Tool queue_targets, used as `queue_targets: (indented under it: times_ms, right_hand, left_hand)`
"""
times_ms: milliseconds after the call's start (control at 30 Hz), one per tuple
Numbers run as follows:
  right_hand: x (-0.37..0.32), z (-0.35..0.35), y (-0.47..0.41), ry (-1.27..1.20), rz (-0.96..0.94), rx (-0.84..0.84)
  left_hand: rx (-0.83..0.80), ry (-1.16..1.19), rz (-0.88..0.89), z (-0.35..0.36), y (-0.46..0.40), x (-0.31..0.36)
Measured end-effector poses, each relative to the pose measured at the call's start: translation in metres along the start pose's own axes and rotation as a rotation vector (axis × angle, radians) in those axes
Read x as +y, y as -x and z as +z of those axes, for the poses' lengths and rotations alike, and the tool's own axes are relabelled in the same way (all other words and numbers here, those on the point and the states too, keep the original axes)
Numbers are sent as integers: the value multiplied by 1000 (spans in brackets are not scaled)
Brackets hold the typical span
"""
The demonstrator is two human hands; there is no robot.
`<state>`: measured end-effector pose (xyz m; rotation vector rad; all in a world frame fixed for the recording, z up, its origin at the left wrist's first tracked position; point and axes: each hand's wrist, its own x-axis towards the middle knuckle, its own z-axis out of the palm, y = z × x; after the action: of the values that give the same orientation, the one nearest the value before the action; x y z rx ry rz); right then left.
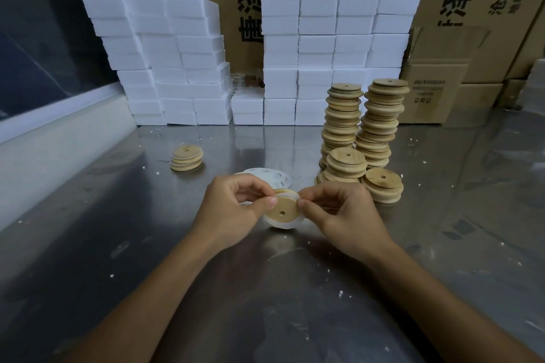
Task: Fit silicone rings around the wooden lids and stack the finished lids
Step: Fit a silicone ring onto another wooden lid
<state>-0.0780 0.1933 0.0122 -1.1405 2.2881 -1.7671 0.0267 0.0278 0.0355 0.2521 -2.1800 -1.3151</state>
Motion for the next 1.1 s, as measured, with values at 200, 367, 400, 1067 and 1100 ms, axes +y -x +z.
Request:
queue_targets:
  times_ms: [200,367,400,1067,1100]
  right_hand:
    - [0,1,-1,-10,29,0]
    - [0,1,-1,-19,39,-3]
    - [0,0,-1,-23,40,-7]
    - [-2,1,1,20,-64,-35]
    - [-3,1,1,42,-91,-50]
  left_hand:
    - [7,86,-95,-1,0,2]
    - [22,97,-125,0,-1,1]
    - [22,102,-132,-1,-1,1]
    - [-49,-252,249,4,3,-10]
    - [-68,-298,276,5,3,-10]
